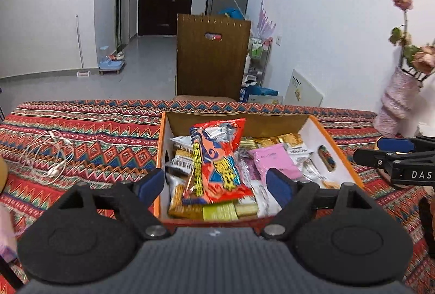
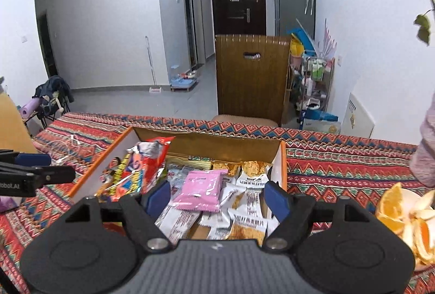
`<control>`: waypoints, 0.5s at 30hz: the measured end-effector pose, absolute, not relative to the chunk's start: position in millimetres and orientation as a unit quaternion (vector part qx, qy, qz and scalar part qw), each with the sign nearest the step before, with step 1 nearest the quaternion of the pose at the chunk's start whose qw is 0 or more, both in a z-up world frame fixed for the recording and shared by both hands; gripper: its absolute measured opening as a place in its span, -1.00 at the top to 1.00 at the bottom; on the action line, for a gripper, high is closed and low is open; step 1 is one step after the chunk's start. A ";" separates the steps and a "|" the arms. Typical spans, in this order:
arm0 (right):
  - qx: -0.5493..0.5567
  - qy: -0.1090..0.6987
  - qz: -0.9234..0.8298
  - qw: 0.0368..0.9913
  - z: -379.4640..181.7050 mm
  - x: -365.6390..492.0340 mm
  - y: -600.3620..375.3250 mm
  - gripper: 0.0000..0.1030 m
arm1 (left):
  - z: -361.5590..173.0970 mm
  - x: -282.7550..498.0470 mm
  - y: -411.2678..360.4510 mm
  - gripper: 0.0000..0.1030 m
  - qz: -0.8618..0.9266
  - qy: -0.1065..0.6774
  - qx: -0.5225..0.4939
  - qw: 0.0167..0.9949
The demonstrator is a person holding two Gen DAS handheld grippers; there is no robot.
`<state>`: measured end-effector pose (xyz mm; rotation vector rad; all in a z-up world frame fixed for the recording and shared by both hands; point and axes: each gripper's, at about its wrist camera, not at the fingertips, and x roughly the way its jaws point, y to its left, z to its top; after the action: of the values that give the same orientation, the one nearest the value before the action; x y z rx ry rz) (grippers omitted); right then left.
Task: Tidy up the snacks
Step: 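Open both tools to drop the bags into the box, then move both open tools back to the last pink packet and yellow-green bar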
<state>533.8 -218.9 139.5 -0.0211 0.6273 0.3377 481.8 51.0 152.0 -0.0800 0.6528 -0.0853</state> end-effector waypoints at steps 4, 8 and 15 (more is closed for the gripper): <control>-0.018 0.292 0.173 0.941 145.4 489.3 -226.0 -0.49 | 157.3 433.4 49.2 -0.66 -0.035 0.299 -0.036 0.953; -0.032 0.272 0.174 0.946 144.4 437.2 -233.2 -0.51 | 158.2 378.1 47.6 -0.68 -0.039 0.277 -0.037 0.959; -0.037 0.245 0.189 0.950 129.3 339.6 -248.3 -0.57 | 143.7 281.4 40.0 -0.74 -0.047 0.250 -0.029 0.967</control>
<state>339.6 -248.3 129.3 -0.0758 0.4983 0.3836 281.4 40.0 143.7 -0.0587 0.5066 -0.0960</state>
